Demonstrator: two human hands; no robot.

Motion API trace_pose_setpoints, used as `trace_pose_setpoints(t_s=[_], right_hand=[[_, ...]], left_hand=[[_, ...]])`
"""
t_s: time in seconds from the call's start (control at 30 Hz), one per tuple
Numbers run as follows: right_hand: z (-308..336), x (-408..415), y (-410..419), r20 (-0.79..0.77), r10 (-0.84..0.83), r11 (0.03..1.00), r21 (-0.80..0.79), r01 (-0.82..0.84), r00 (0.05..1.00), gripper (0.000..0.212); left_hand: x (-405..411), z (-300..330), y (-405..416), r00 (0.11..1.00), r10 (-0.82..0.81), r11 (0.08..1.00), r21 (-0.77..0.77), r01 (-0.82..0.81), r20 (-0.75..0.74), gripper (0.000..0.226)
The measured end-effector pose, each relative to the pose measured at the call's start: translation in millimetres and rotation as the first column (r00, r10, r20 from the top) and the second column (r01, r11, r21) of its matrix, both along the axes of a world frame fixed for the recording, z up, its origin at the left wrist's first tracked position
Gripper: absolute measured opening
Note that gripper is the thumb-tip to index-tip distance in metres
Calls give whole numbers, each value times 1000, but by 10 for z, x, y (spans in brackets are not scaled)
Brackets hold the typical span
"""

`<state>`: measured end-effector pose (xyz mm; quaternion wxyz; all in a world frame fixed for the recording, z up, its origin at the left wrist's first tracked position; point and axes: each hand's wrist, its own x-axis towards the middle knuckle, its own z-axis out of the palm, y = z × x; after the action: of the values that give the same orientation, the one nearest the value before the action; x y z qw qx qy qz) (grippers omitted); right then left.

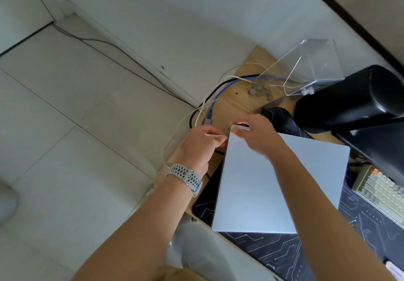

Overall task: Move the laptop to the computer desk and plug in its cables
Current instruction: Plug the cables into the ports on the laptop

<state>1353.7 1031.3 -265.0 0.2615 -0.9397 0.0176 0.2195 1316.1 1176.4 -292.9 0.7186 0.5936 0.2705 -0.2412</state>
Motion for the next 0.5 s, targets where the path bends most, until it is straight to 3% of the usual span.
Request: trace_pose_setpoints(t_s=[0.1,0.27,0.5], right_hand=[[10,-2,5,-12,-13,1000,10,13,1000,22],[63,-10,52,-5,-24,999,26,24,1000,20],[193,-48,136,-1,-65,997,-32,65,998,22]], left_hand=[[-2,40,-18,1000,8,999,34,-9,16,15],[-8,129,31,997,-27,999,-34,25,-71,15],[49,248,11,987,-50,999,-8,50,-155,16]])
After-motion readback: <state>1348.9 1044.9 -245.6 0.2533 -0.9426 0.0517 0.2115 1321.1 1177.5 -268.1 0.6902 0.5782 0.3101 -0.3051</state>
